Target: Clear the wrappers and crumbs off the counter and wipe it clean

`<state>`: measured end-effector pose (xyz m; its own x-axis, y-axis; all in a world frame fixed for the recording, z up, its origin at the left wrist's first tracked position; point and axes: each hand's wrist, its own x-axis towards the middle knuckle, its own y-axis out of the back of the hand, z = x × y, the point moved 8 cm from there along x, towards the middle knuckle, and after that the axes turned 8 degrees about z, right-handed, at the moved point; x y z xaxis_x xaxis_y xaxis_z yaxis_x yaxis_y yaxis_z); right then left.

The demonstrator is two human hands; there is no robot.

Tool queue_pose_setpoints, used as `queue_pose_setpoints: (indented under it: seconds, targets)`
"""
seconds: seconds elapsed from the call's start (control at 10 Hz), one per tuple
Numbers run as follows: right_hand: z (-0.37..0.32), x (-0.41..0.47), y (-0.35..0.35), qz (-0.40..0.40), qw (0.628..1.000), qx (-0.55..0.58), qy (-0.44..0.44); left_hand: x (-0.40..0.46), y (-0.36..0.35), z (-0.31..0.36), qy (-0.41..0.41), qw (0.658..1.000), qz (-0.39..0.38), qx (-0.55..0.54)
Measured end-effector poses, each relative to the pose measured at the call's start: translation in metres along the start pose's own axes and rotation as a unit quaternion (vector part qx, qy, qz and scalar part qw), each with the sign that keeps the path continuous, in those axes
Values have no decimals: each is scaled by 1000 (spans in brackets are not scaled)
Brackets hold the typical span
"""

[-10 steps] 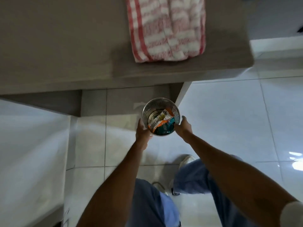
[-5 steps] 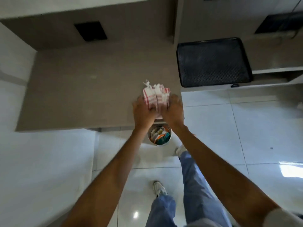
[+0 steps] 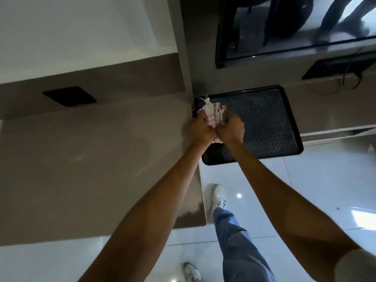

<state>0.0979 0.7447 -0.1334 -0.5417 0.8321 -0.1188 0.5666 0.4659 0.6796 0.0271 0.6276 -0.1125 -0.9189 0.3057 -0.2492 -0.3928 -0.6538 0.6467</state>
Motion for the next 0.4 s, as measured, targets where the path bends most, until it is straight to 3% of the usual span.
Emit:
queue_pose_setpoints:
  seconds: [0.1, 0.2, 0.3, 0.4]
  targets:
    - [3, 45, -21, -34, 999, -3, -10, 42, -19, 9, -15, 993, -30, 109]
    - [8, 61, -37, -79, 996, -39, -12, 54, -25, 3, -13, 987, -72, 141]
    - [-12, 38, -16, -36, 988, -148, 37, 30, 0, 16, -87, 984, -57, 142]
    - [-58, -17, 16, 58, 964, -145, 213, -16, 54, 21, -193, 973, 41, 122]
